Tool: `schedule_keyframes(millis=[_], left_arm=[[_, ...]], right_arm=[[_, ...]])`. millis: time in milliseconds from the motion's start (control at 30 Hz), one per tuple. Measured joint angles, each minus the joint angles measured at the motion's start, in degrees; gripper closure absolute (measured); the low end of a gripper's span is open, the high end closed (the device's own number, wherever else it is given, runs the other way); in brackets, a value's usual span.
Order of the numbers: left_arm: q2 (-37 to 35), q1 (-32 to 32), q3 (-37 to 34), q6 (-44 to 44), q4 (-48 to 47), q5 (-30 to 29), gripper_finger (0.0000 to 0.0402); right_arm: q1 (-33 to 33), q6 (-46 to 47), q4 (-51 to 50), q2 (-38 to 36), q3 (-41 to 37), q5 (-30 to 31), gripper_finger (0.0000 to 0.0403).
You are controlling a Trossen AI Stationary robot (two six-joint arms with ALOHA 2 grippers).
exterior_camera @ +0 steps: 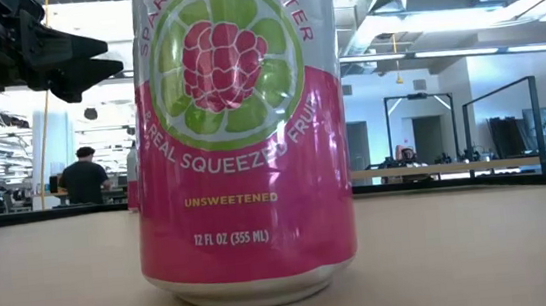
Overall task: Place canned beverage on shelf
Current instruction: Put the bottom pink-white soda can on the shelf
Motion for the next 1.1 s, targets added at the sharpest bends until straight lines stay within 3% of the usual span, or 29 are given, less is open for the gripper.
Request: schedule_keyframes(millis=[100, 300, 467, 700, 1100], left_arm=[[0.00, 0.01, 0.01, -0.01, -0.33, -0.01, 0.0118], [0.00, 0.02, 0.01, 0.17, -0.66, -0.01, 0.0118], [0.00, 0.01, 0.01, 0.17, -0.67, -0.02, 0.0118], [0.00, -0.01, 0.01, 0.18, -0.62, -0.03, 0.0118], [0.00, 0.00, 0.01, 0.19, -0.64, -0.03, 0.0118]], right_arm=[[0.84, -5.67, -1.11, 4.62, 4.86, 1.65, 0.0377], [-0.94, -0.92, -8.13, 8.46, 12.31, 2.53, 0.0350], [-3.01, 4.43, -10.42, 8.48, 12.74, -1.55, 0.0333], [-3.51, 6.66, -12.35, 8.48, 12.69, -1.68, 0.0303], [-5.38, 10.43, -16.42, 8.48, 12.65, -1.67, 0.0181]])
